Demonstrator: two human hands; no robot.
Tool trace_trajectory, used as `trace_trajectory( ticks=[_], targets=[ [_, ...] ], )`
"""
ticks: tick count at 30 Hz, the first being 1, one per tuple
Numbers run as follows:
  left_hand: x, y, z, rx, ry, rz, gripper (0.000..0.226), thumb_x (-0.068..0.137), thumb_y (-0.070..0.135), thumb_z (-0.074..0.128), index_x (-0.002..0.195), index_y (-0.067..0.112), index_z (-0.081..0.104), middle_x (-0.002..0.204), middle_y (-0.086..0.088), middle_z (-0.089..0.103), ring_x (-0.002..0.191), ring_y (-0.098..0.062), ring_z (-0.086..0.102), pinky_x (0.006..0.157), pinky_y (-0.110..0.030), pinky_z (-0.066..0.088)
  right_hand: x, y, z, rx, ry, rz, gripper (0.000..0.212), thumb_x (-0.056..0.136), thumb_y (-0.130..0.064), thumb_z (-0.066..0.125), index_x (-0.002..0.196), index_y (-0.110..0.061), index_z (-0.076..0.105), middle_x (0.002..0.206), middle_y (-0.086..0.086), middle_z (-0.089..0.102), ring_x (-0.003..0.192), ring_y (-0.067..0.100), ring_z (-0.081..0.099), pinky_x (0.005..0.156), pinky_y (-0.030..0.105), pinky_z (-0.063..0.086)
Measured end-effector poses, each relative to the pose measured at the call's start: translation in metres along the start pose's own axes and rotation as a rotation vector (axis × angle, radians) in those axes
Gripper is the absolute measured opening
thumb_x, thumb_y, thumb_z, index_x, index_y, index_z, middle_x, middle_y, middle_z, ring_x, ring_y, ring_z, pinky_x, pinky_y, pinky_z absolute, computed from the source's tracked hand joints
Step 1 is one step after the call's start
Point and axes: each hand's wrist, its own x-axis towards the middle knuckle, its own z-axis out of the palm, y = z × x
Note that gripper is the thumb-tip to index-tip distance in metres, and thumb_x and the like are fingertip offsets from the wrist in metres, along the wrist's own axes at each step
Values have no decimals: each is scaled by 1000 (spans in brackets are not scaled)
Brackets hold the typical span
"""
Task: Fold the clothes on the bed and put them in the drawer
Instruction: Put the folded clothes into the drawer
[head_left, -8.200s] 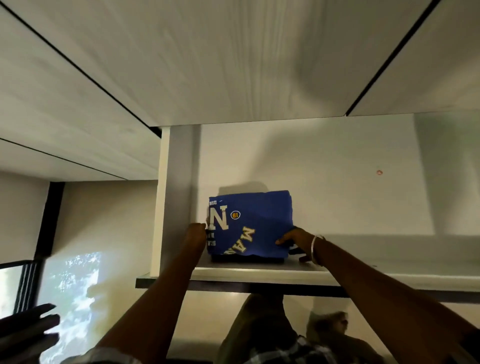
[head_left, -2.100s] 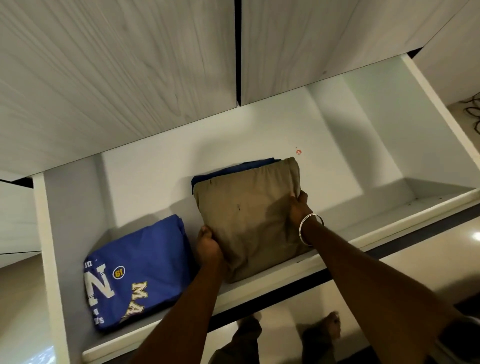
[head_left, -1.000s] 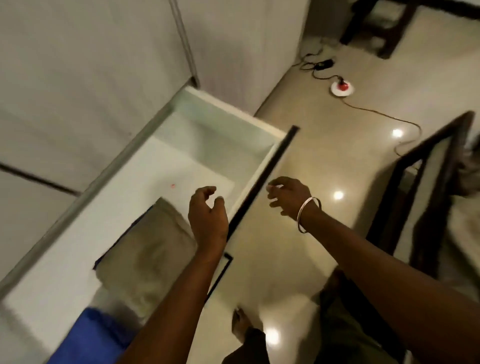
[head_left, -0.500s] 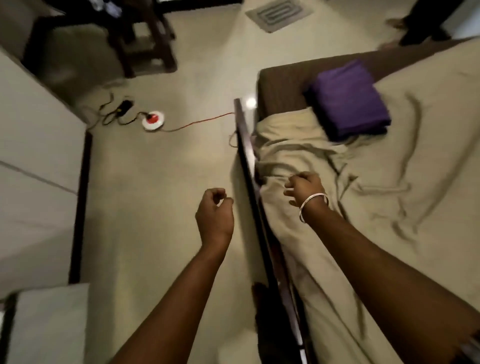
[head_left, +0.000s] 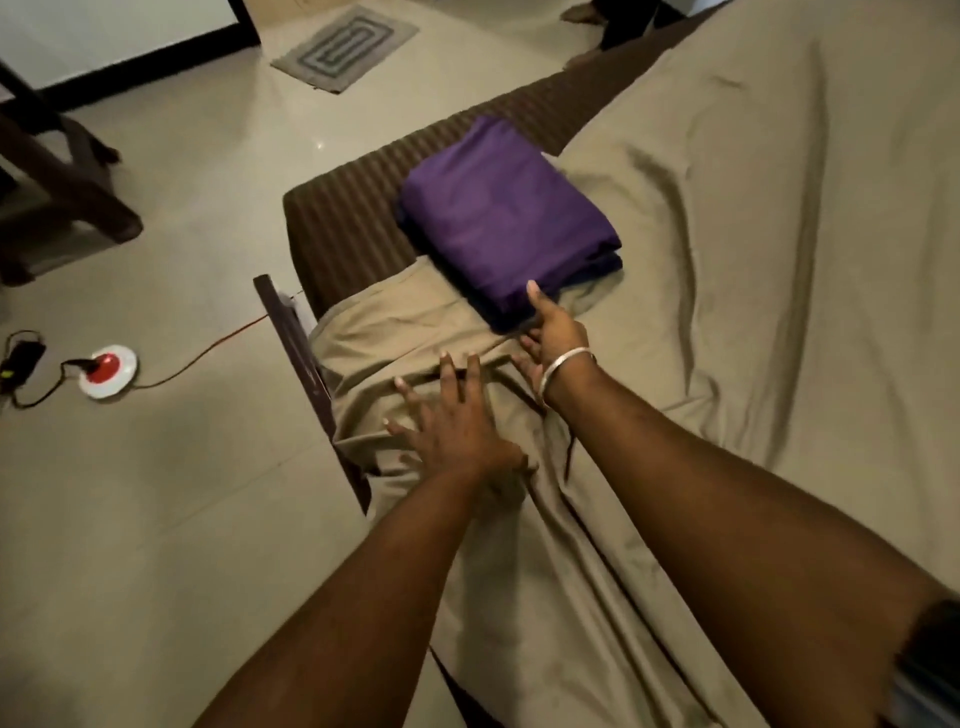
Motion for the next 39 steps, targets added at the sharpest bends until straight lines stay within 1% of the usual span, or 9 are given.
trace_trajectory(
  ticks=[7,15,20,23,26,28,30,33,39],
  targets=[
    [24,3,24,-82,-118,-146,156,51,64,87,135,48,-44,137,22,-57,133,-41,-47,98,-86,3,57,-34,36,118,95,11,133,24,-65,91,139,-21,42,126,6,61,100,32,65,92,51,52],
    [31,5,34,-48,-126,-186,161,48,65,87,130,46,-50,136,18,-60,129,-41,-51,95,-87,-2,73,-49,45,181,108,-90,83,34,-17,83,114,-7,65,103,9,72,84,31,72,70,47,62],
    [35,5,33,-63,-138,-177,157,51,66,85,132,46,-48,137,17,-59,131,-41,-49,97,-86,-2,34,-64,47,201,79,-256,39,61,4,69,97,-9,63,110,14,69,98,37,66,86,57,56],
    [25,1,25,-60,-117,-146,150,54,63,85,141,49,-36,145,20,-50,136,-37,-43,98,-84,-1,-5,-82,39,231,1,-301,47,60,5,66,106,-6,64,116,18,68,102,42,65,85,63,54],
    [-6,-10,12,-557,252,-12,69,88,31,71,149,25,39,158,-1,33,148,-30,23,114,-54,27,-59,-91,31,201,-117,-275,75,44,-6,73,117,0,62,112,20,68,102,43,66,87,66,51],
    [-33,-23,-2,-1073,466,-175,27,101,24,53,116,6,67,103,-6,71,100,-26,66,88,-34,50,-96,-87,28,160,-191,-248,70,39,-8,73,108,1,62,102,17,63,96,39,64,95,64,48],
    [-62,-36,-21,-1701,217,-476,58,104,46,40,106,-6,65,77,-10,72,66,-25,69,63,-31,55,-138,-78,31,126,-289,-174,49,50,-6,68,98,-4,57,101,14,54,94,34,57,103,55,44],
    [-114,-77,-48,-2211,-399,-454,93,93,73,25,112,-9,64,104,-31,69,81,-42,72,68,-46,61,-212,-48,41,86,-421,-59,12,78,-1,54,88,-6,56,92,9,56,90,30,57,91,40,53],
    [-230,-230,-97,-2447,-2,-234,64,92,64,30,128,23,63,115,-13,72,93,-38,72,71,-52,59,-343,48,95,-182,-583,217,22,86,1,43,95,-1,63,84,12,68,71,30,68,61,43,59]
  ],
)
